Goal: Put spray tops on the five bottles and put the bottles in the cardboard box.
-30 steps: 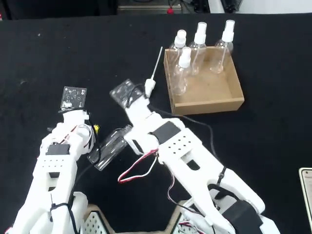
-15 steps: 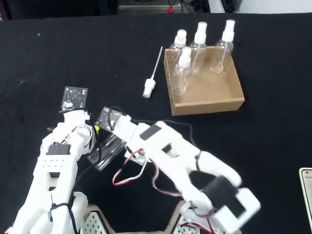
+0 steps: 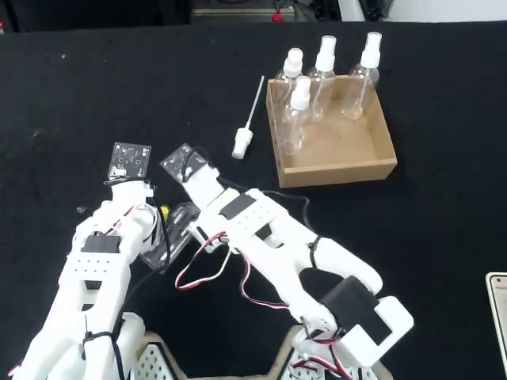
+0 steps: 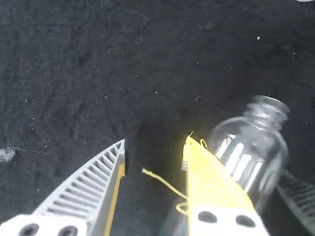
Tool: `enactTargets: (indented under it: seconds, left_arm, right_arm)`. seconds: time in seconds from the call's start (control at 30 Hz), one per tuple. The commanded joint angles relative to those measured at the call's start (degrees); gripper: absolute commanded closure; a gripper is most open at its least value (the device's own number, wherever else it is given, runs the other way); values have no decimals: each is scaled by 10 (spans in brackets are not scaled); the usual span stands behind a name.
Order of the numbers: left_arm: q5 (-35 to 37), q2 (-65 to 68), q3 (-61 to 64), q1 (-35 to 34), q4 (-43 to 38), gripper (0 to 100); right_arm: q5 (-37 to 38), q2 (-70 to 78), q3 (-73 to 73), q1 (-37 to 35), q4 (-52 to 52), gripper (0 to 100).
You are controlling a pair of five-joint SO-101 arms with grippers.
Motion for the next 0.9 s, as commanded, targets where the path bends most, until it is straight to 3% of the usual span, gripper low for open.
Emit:
enactTargets:
  seconds: [0.0,0.23,0.6,0.73,0.87]
  left_arm:
    - [4,-1,-9,8,-8,812]
    - [4,-1,-7,12,-9,812]
    - [4,-7,-9,5,-8,812]
    - [6,-8,-21,-32,-10,812]
    - [89,-8,-33,-88,-11,812]
  right_arm:
    - [-33,-35,-1,16,-45,765]
    - [-94,-30,0,25,-81,765]
    - [-95,-113,0,23,-10,762]
    - [-96,-167,29,9,-2,762]
    - [-96,-188,87,-44,-75,763]
